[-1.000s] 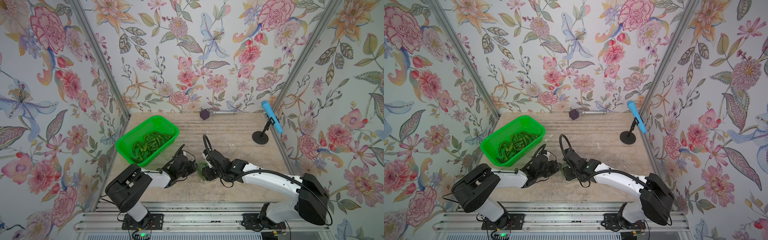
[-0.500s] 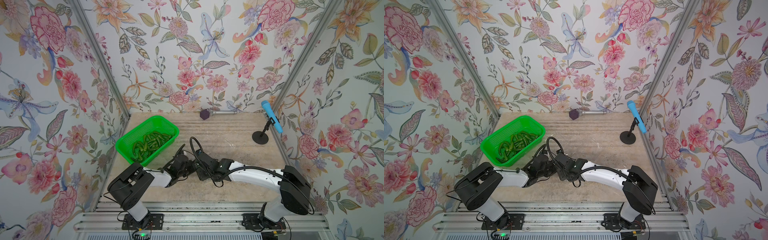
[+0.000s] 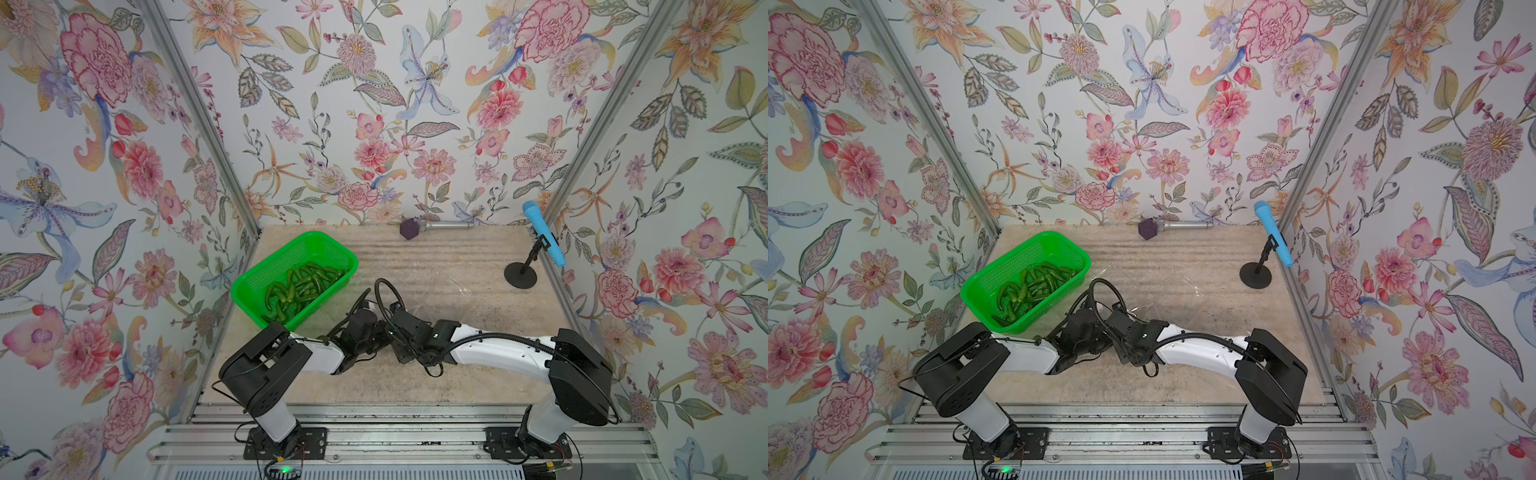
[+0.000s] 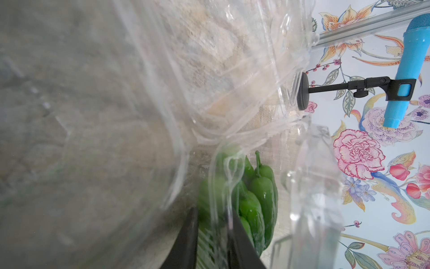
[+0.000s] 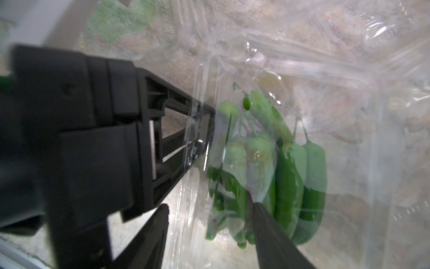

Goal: Take small green peppers out of containers
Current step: Open the packing box at the center of the board.

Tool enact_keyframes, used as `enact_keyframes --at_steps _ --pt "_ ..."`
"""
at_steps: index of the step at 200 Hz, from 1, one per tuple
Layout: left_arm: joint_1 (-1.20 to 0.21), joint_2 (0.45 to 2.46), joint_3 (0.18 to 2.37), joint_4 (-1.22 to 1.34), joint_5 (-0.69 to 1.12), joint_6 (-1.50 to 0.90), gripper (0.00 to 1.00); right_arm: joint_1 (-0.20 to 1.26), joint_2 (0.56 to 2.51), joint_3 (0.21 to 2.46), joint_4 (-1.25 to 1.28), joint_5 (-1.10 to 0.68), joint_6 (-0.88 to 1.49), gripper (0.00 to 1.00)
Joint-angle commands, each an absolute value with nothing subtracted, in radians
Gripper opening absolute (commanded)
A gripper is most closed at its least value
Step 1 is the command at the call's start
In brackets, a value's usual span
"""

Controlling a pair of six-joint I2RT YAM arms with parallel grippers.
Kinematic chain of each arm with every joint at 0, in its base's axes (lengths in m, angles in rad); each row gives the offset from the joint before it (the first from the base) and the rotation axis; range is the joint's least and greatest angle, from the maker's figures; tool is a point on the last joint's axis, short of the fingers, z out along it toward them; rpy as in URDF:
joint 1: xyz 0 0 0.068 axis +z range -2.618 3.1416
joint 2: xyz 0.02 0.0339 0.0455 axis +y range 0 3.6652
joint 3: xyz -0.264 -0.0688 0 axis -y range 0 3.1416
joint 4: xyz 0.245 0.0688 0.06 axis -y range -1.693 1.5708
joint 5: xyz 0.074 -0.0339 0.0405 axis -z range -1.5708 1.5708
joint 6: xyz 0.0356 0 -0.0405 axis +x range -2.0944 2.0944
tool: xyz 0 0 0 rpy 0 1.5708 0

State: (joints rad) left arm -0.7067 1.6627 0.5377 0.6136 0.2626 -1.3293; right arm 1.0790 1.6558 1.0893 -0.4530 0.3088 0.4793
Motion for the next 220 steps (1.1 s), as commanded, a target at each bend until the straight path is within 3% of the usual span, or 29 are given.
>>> enact_keyframes --at_steps 1,48,109,147,166,220 --pt "-0.695 1.677 0.534 0.626 0.276 -1.347 0.23 1.084 1.687 1.073 -0.475 0.356 0.504 0.58" --pt "-0.693 1.682 0.532 0.638 0.286 -1.346 0.23 1.079 1.695 1.06 -0.476 0.377 0.523 0.53" --pt "-0.693 1.698 0.533 0.652 0.297 -1.347 0.22 1.069 1.743 1.051 -0.476 0.396 0.53 0.36" --pt "-0.691 1.701 0.537 0.647 0.302 -1.339 0.21 1.073 1.743 1.048 -0.475 0.429 0.534 0.09" --pt "-0.689 1.701 0.54 0.626 0.301 -1.328 0.21 1.074 1.719 1.052 -0.478 0.445 0.528 0.0" --pt "-0.677 1.682 0.56 0.514 0.277 -1.275 0.2 1.036 1.548 1.047 -0.479 0.419 0.558 0.0"
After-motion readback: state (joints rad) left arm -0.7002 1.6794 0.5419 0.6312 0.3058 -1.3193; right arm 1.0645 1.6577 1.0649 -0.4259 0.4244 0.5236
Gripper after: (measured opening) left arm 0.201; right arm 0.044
